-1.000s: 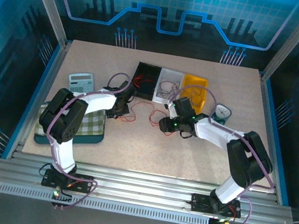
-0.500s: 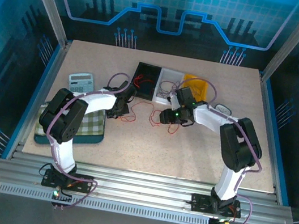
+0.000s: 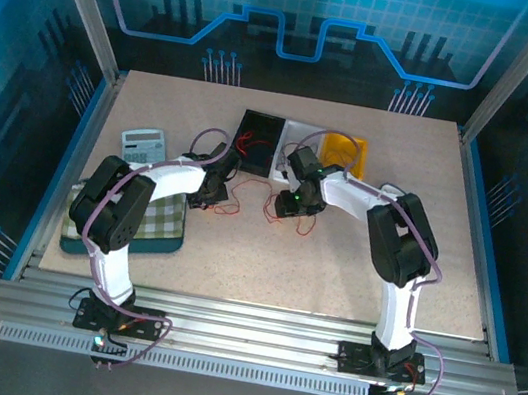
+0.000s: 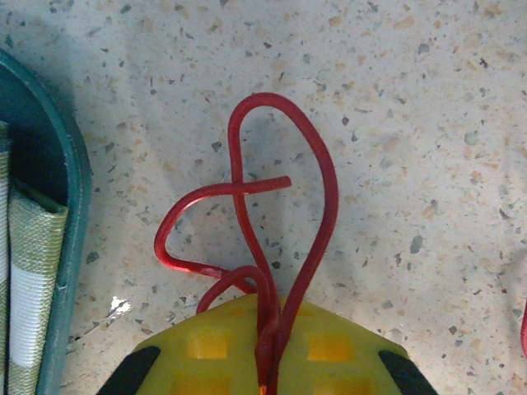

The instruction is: Untangle the cables

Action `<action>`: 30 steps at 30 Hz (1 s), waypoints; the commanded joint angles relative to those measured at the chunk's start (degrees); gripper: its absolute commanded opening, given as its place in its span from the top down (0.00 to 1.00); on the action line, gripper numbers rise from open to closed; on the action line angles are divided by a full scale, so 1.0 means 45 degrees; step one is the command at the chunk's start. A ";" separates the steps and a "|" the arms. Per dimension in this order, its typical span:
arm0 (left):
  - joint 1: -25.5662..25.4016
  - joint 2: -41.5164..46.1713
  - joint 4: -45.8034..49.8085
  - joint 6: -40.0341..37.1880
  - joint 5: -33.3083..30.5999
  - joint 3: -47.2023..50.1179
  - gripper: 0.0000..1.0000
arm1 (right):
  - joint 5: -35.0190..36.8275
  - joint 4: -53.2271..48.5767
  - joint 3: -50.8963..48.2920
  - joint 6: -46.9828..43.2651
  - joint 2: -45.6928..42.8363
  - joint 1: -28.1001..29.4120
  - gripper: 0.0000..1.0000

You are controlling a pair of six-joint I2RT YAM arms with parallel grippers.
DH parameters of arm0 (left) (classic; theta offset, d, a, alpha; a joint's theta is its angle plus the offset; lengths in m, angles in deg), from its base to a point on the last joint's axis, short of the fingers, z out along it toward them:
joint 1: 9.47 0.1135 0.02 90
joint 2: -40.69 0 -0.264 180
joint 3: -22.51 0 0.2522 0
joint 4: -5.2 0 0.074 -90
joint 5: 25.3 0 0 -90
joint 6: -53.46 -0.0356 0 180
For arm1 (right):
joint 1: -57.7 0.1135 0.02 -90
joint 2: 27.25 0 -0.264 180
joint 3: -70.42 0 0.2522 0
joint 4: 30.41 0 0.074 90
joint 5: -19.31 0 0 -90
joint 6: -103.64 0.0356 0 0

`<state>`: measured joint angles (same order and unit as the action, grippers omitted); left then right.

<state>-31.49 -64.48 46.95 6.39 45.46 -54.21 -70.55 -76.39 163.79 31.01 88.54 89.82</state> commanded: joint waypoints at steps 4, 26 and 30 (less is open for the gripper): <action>-0.0194 -0.0090 0.0087 -0.0282 -0.0052 0.0085 1.00 | 0.0678 -0.0983 0.0358 0.0086 0.0612 0.0127 0.66; -0.0224 -0.0304 0.0087 -0.0225 0.0063 -0.0053 1.00 | -0.1253 0.3763 -0.2895 0.1034 -0.4357 -0.1030 1.00; -0.0224 -0.0246 0.0148 -0.0139 -0.0036 -0.0033 1.00 | -0.2218 0.3937 -0.1454 0.0824 -0.3836 -0.0892 1.00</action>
<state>-31.78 -64.48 46.95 6.39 45.00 -54.21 -76.21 -61.49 152.25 34.86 70.05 85.12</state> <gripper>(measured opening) 0.078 0.067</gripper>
